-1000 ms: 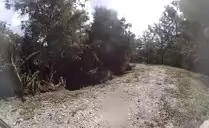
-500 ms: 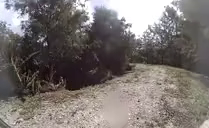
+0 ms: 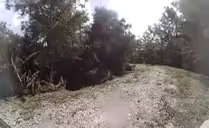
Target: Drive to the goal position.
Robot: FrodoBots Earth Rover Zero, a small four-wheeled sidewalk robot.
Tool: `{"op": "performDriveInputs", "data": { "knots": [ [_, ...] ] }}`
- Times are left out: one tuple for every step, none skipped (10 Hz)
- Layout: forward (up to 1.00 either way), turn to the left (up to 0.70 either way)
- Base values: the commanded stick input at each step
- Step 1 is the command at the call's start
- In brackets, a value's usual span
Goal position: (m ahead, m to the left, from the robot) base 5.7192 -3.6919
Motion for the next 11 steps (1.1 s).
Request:
{"op": "performDriveInputs", "data": {
  "knots": [
    [0.85, -0.23],
    [0.85, -0.3],
    [0.85, -0.33],
    [0.85, -0.34],
    [0.85, -0.34],
    [0.85, -0.34],
    [0.85, -0.34],
    [0.85, -0.34],
    [0.85, -0.34],
    [0.85, -0.34],
    [0.85, -0.34]
  ]
}}
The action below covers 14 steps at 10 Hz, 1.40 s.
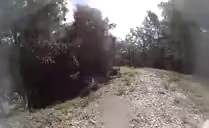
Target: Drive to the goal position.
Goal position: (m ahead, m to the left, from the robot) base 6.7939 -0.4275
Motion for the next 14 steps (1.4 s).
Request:
{"op": "performDriveInputs", "data": {
  "knots": [
    [0.85, -0.34],
    [0.85, -0.34],
    [0.85, -0.34],
    [0.85, -0.34],
    [0.85, -0.32],
    [0.85, -0.01],
    [0.85, 0.0],
    [0.85, 0.0],
    [0.85, 0.0],
    [0.85, 0.0],
    [0.85, 0.0],
    [0.85, 0.0],
    [0.85, 0.0],
    [0.85, 0.34]
  ]
}}
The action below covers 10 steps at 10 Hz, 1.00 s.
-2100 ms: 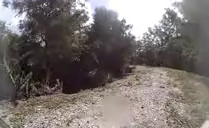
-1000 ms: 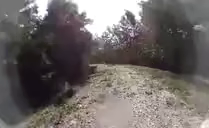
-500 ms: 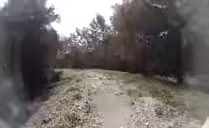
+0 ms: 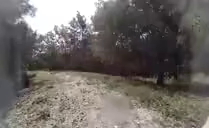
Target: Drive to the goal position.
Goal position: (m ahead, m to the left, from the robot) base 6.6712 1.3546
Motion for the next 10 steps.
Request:
{"op": "performDriveInputs", "data": {
  "knots": [
    [0.85, 0.34],
    [0.85, 0.34],
    [0.85, 0.34],
    [0.85, 0.34],
    [0.85, 0.34],
    [0.85, 0.34],
    [0.85, 0.34],
    [0.85, 0.34],
    [0.85, 0.0],
    [0.85, 0.0]
  ]
}}
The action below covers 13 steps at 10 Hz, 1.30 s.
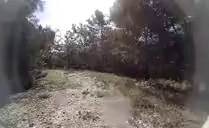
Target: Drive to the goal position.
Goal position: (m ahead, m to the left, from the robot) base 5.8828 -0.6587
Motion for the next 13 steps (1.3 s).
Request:
{"op": "performDriveInputs", "data": {
  "knots": [
    [0.85, 0.05],
    [0.85, 0.2],
    [0.85, 0.34],
    [0.85, 0.22],
    [0.85, 0.1],
    [0.85, 0.02],
    [0.85, 0.0],
    [0.85, 0.0],
    [0.85, 0.0],
    [0.85, 0.0],
    [0.85, 0.0],
    [0.85, 0.0],
    [0.85, 0.0]
  ]
}}
